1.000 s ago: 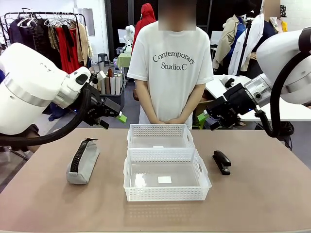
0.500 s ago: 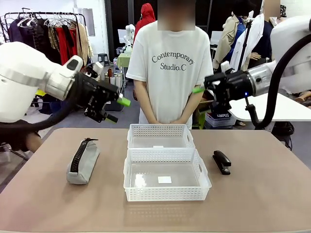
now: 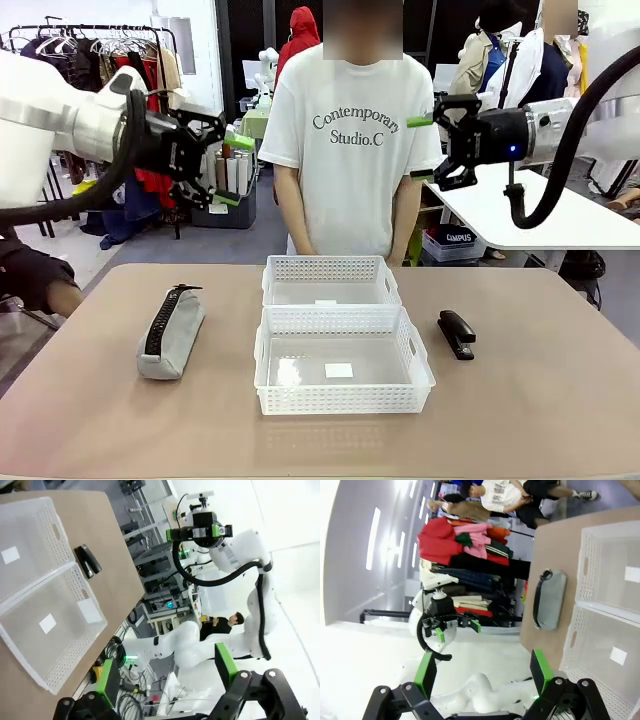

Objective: Distribute items into two baskets.
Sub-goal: Pick up the Pencil pouch that the person points to.

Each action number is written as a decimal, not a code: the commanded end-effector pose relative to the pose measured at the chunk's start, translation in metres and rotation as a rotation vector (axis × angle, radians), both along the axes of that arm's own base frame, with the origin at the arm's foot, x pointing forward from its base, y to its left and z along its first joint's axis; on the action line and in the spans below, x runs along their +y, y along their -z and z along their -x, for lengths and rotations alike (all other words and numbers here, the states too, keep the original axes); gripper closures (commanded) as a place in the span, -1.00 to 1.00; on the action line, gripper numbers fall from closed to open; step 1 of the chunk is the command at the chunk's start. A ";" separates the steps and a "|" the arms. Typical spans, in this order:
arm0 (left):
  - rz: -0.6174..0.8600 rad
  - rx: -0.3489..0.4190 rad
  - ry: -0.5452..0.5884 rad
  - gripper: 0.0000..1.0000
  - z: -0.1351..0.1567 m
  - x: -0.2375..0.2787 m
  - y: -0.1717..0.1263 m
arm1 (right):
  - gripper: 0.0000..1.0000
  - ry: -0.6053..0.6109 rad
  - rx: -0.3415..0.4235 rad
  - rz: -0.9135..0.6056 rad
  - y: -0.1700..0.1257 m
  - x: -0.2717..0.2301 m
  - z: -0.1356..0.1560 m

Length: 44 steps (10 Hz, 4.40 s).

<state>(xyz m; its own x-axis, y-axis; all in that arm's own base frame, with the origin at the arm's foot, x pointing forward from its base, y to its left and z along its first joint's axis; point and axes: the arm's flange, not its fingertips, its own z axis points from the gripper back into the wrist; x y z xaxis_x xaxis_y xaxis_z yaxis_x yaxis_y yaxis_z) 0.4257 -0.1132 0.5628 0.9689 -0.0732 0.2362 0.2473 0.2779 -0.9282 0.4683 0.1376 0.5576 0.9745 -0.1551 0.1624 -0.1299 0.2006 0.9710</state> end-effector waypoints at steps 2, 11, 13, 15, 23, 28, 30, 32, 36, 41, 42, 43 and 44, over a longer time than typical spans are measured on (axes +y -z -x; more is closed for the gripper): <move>0.094 0.022 -0.020 -1.00 -0.013 0.014 -0.020 | -1.00 0.028 0.035 -0.078 -0.021 -0.020 -0.020; 0.195 0.037 -0.001 -1.00 -0.012 0.028 -0.025 | -1.00 0.061 -0.005 -0.082 -0.028 -0.049 -0.031; 0.308 0.113 -0.045 -1.00 -0.009 0.042 -0.043 | -1.00 0.011 0.012 -0.146 -0.047 -0.050 -0.023; 0.323 0.163 -0.157 -1.00 -0.008 0.051 -0.057 | -1.00 -0.041 0.055 -0.186 -0.068 -0.053 -0.015; 0.295 0.209 -0.140 -1.00 -0.011 0.050 -0.056 | -1.00 -0.032 0.190 -0.171 -0.089 -0.076 -0.045; 0.295 0.209 -0.140 -1.00 -0.011 0.050 -0.056 | -1.00 -0.013 0.175 -0.196 -0.093 -0.077 -0.037; 0.295 0.209 -0.140 -1.00 -0.011 0.050 -0.056 | -1.00 -0.013 0.175 -0.196 -0.093 -0.077 -0.037; 0.295 0.209 -0.140 -1.00 -0.011 0.050 -0.056 | -1.00 -0.013 0.175 -0.196 -0.093 -0.077 -0.037; 0.295 0.209 -0.140 -1.00 -0.011 0.050 -0.056 | -1.00 -0.013 0.175 -0.196 -0.093 -0.077 -0.037; 0.295 0.209 -0.140 -1.00 -0.011 0.050 -0.056 | -1.00 -0.013 0.175 -0.196 -0.093 -0.077 -0.037; 0.295 0.209 -0.140 -1.00 -0.011 0.050 -0.056 | -1.00 -0.013 0.175 -0.196 -0.093 -0.077 -0.037; 0.295 0.209 -0.140 -1.00 -0.011 0.050 -0.056 | -1.00 -0.013 0.175 -0.196 -0.093 -0.077 -0.037; 0.295 0.209 -0.140 -1.00 -0.011 0.050 -0.056 | -1.00 -0.013 0.175 -0.196 -0.093 -0.077 -0.037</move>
<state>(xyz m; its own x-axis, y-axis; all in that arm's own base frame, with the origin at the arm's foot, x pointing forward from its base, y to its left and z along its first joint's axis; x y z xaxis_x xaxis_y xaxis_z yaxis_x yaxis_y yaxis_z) 0.4363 -0.0631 0.6182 0.9943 0.1046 0.0221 0.0212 0.0091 -0.9997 0.5079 0.0617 0.6485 0.9874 -0.1524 -0.0416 0.0439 0.0117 0.9990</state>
